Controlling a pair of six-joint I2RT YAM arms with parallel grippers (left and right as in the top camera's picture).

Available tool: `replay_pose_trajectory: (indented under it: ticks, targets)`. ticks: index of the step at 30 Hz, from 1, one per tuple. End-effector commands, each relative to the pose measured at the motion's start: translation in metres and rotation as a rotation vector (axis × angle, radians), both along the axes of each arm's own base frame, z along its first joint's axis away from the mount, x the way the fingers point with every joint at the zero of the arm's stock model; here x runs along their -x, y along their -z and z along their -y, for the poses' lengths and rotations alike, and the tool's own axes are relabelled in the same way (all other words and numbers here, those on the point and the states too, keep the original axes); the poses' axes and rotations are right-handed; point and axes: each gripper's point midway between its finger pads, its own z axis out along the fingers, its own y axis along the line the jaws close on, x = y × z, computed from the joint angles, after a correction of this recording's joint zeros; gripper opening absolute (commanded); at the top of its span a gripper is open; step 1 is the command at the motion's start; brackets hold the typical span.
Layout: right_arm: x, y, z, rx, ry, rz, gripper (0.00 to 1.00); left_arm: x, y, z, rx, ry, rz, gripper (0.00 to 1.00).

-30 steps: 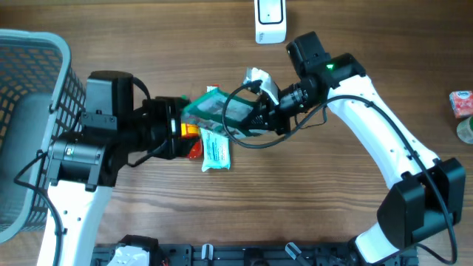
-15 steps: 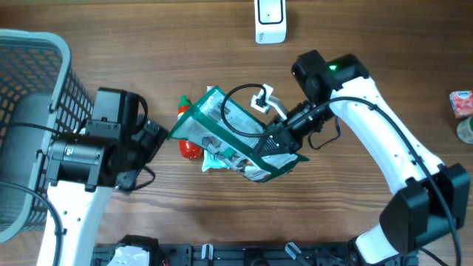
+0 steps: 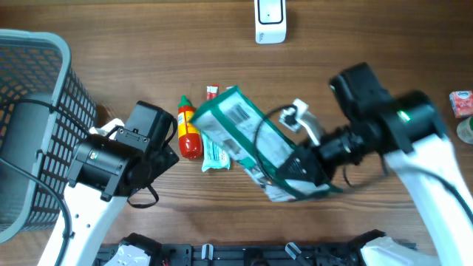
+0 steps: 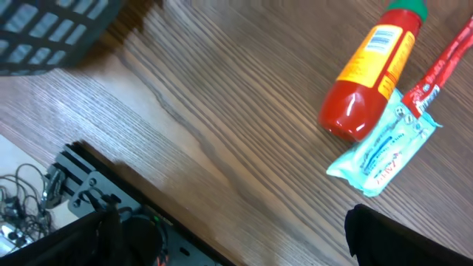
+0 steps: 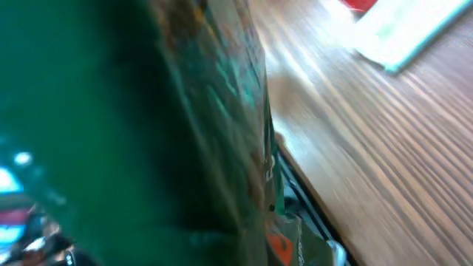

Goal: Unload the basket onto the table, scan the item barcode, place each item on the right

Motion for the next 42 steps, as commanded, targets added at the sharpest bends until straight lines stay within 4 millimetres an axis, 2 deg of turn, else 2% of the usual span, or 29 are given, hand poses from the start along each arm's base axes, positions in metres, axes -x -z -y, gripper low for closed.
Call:
replay_pose_trajectory:
  ticks: [1,6,10,12,14,16,22,25,26,28,30,31,37,40,42]
  targets:
    - [0.006,-0.01,0.03,0.12,0.245,0.061,0.05,-0.003,-0.006,-0.009,-0.051,0.005,0.038,1.0]
    - [0.018,-0.03,0.035,0.056,0.336,0.096,0.04,-0.004,-0.006,-0.008,-0.049,0.005,0.041,1.0]
    - [0.016,-0.035,0.029,0.024,0.468,-0.067,0.04,-0.004,-0.006,-0.008,-0.049,0.005,0.041,1.0]
    - [0.019,-0.045,0.017,-0.048,0.454,-0.153,0.05,-0.004,-0.006,-0.008,-0.049,0.005,0.041,1.0]
    - [0.024,-0.069,-0.004,-0.191,0.36,-0.239,0.05,-0.004,-0.006,-0.008,-0.049,0.005,0.041,1.0]
    - [0.023,-0.079,-0.012,-0.253,0.312,-0.26,0.04,-0.004,-0.006,-0.008,-0.049,0.005,0.041,1.0]
    - [0.017,-0.08,-0.016,-0.267,0.3,-0.273,0.04,-0.004,-0.006,-0.008,-0.049,0.005,0.04,1.0]
    - [0.005,-0.069,-0.012,-0.212,0.343,-0.191,0.04,-0.004,-0.006,-0.008,-0.049,0.005,0.041,1.0]
    - [-0.008,-0.059,-0.005,-0.157,0.394,-0.115,0.05,-0.004,-0.006,-0.008,-0.049,0.005,0.041,1.0]
    - [-0.029,-0.045,0.008,-0.058,0.489,-0.014,0.04,-0.004,-0.006,-0.008,-0.049,0.005,0.041,1.0]
    - [-0.053,-0.027,0.034,0.093,0.624,0.095,0.05,-0.004,-0.006,-0.008,-0.049,0.005,0.041,1.0]
    - [-0.058,-0.024,0.041,0.129,0.656,0.122,0.05,-0.004,-0.006,-0.008,-0.049,0.005,0.04,1.0]
    - [-0.084,-0.006,0.071,0.324,0.7,0.28,0.05,-0.004,-0.006,-0.008,-0.049,0.005,0.041,1.0]
    - [-0.103,0.005,0.085,0.446,0.688,0.363,0.05,-0.004,-0.006,-0.008,-0.049,0.005,0.04,1.0]
    - [-0.125,0.013,0.091,0.522,0.671,0.431,0.05,-0.004,-0.006,-0.008,-0.049,0.005,0.04,1.0]
